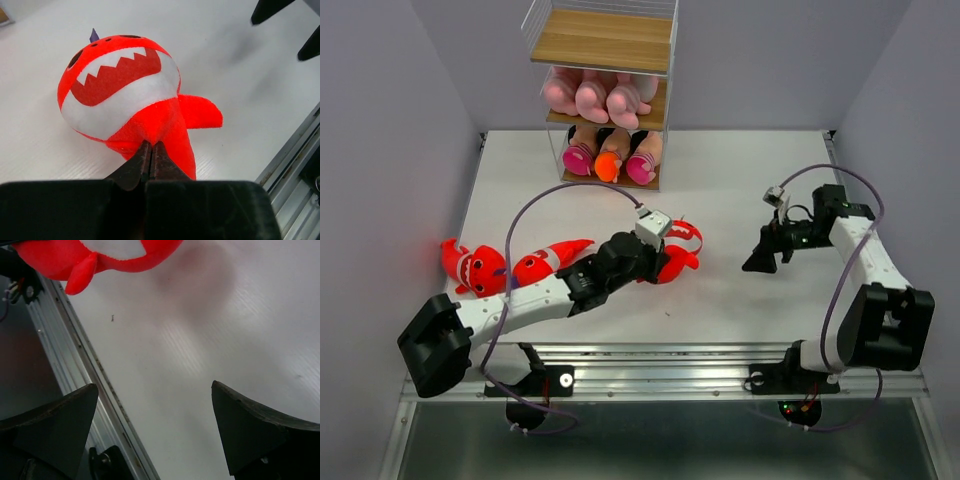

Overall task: Place and organize the stuffed toys onto the shelf
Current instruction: Pass the stuffed toy from the right arm to the left, then pass the stuffed toy from the left arm to the right

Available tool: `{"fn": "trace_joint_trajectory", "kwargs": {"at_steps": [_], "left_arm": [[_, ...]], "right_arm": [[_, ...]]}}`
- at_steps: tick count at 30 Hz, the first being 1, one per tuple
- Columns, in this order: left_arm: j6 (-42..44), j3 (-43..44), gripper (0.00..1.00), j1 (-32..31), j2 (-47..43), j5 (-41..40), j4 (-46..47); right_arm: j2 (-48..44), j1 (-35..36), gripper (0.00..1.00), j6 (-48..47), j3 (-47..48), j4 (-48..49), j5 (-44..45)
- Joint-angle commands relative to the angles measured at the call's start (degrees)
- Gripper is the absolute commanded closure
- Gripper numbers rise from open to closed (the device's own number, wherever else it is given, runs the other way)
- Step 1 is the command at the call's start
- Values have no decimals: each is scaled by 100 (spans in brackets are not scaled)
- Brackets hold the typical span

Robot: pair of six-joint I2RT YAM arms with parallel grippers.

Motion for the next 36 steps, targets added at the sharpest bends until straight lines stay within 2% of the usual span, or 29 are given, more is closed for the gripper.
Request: {"fn": "trace_joint_trajectory", "kwargs": {"at_steps": [1, 10, 15, 18, 22, 25, 29, 31, 32, 35, 36], "left_arm": [[519, -99, 100, -145, -245, -447, 860], [1318, 32, 100, -689, 27, -807, 1221], [1768, 33, 100, -997, 247, -1054, 1388], [1820, 94, 100, -1076, 370, -1036, 1449], [1821, 322, 100, -1138, 590, -1001, 1467], [1812, 454, 100, -1208, 775, -975, 1502], [1838, 700, 100, -1305, 968, -1010, 1520], [1838, 762, 100, -1323, 1047, -1027, 1537], [1812, 805, 100, -1323, 1082, -1027, 1546], [1672, 850, 100, -1323, 1100, -1062, 1546], [1515, 841, 100, -1323, 1109, -1106, 1546]], "right_arm": [[527, 723, 0, 980, 458, -44, -408], [1679, 962, 0, 1332, 1196, -105, -1437], [2242, 1014, 0, 1534, 1153, 149, -1701], [2497, 1137, 0, 1465, 1126, 89, -1929], [2761, 1330, 0, 868, 1310, -509, -2132], [2832, 1471, 4, 814, 1346, -545, -2097], [2806, 1621, 19, 910, 1294, -405, -2036], [2735, 1674, 40, 1007, 1258, -264, -1974], [2683, 1674, 58, 1016, 1258, -220, -1965], [2560, 1674, 84, 990, 1197, -132, -1974], [2438, 1674, 95, 990, 1162, -71, -1974]]}}
